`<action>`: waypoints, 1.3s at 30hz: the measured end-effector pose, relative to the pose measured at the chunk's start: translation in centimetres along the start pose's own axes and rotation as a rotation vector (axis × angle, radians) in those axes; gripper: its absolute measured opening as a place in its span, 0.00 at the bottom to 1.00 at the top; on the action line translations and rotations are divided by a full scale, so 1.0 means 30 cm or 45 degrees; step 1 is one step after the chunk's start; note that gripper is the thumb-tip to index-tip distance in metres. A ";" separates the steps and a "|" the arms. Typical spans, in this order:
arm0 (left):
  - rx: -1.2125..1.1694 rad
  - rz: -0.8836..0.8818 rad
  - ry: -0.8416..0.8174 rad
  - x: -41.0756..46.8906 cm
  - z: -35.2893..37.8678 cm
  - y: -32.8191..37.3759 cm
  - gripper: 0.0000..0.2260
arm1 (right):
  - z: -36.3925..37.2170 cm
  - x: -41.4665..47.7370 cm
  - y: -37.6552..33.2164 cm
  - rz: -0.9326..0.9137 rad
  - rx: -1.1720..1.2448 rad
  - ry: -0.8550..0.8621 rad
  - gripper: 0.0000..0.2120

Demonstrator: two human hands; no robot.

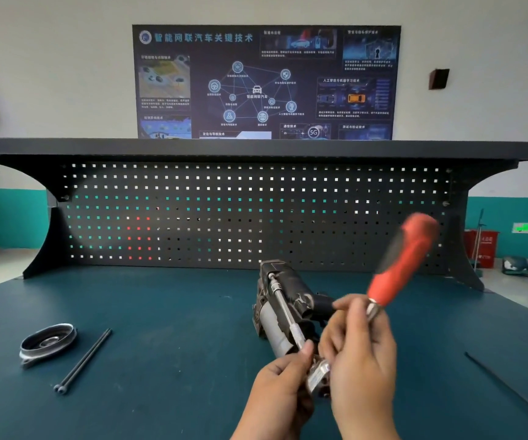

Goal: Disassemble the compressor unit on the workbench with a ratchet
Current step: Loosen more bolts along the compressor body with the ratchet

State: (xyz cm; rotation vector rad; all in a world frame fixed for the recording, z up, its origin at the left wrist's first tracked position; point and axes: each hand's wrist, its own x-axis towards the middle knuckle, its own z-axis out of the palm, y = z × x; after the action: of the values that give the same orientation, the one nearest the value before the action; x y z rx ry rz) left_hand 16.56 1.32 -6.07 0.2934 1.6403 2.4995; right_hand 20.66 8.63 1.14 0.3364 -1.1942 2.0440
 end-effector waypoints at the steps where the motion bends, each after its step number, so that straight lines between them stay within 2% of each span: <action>1: 0.018 0.033 -0.034 0.000 0.009 0.007 0.17 | -0.014 0.007 0.007 0.038 0.085 0.075 0.14; 4: 0.016 0.056 -0.084 -0.015 0.020 0.027 0.16 | -0.018 0.016 0.006 0.170 0.183 0.241 0.17; 6: 0.050 0.035 -0.048 -0.030 0.035 0.044 0.18 | -0.020 0.016 0.006 0.146 0.169 0.197 0.18; 9: 0.073 -0.024 0.068 -0.050 0.045 0.071 0.20 | -0.016 0.015 -0.005 0.102 0.071 0.014 0.18; 12: 0.186 -0.058 0.049 -0.070 0.051 0.092 0.21 | -0.020 0.011 -0.016 0.057 0.014 -0.227 0.10; 16: 0.180 -0.047 0.071 -0.064 0.039 0.085 0.22 | -0.036 -0.006 -0.014 -0.263 -0.457 -0.622 0.09; 19: 0.095 -0.053 0.053 -0.072 0.040 0.087 0.22 | -0.037 -0.006 -0.014 -0.373 -0.624 -0.680 0.08; 22: 0.026 -0.041 0.063 -0.071 0.056 0.090 0.23 | -0.015 -0.007 -0.025 -0.127 -0.315 -0.501 0.07; 27: -0.081 -0.050 0.142 -0.071 0.078 0.101 0.14 | -0.016 0.013 -0.028 0.254 0.325 0.286 0.17; 28: -0.092 -0.057 0.137 -0.072 0.080 0.102 0.14 | -0.023 0.017 -0.023 0.304 0.397 0.377 0.16; 30: -0.099 -0.072 0.127 -0.074 0.083 0.103 0.14 | -0.029 0.022 -0.015 0.321 0.407 0.404 0.16; 33: -0.109 -0.098 0.124 -0.074 0.083 0.104 0.15 | -0.017 0.024 -0.011 0.173 0.282 0.200 0.18; 35: -0.061 -0.119 0.081 -0.076 0.077 0.100 0.15 | -0.017 0.018 -0.010 0.048 0.146 -0.033 0.13; 37: 0.031 -0.159 0.015 -0.080 0.064 0.095 0.18 | -0.026 0.008 -0.004 -0.105 -0.098 -0.286 0.10; 39: 0.066 -0.159 0.020 -0.077 0.051 0.091 0.15 | -0.030 -0.008 0.003 -0.288 -0.365 -0.526 0.07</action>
State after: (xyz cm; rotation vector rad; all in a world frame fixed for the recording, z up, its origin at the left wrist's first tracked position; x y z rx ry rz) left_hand 19.14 1.10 -3.17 0.1721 1.6762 2.3771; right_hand 20.89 9.25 0.46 0.7409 -1.5934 1.6249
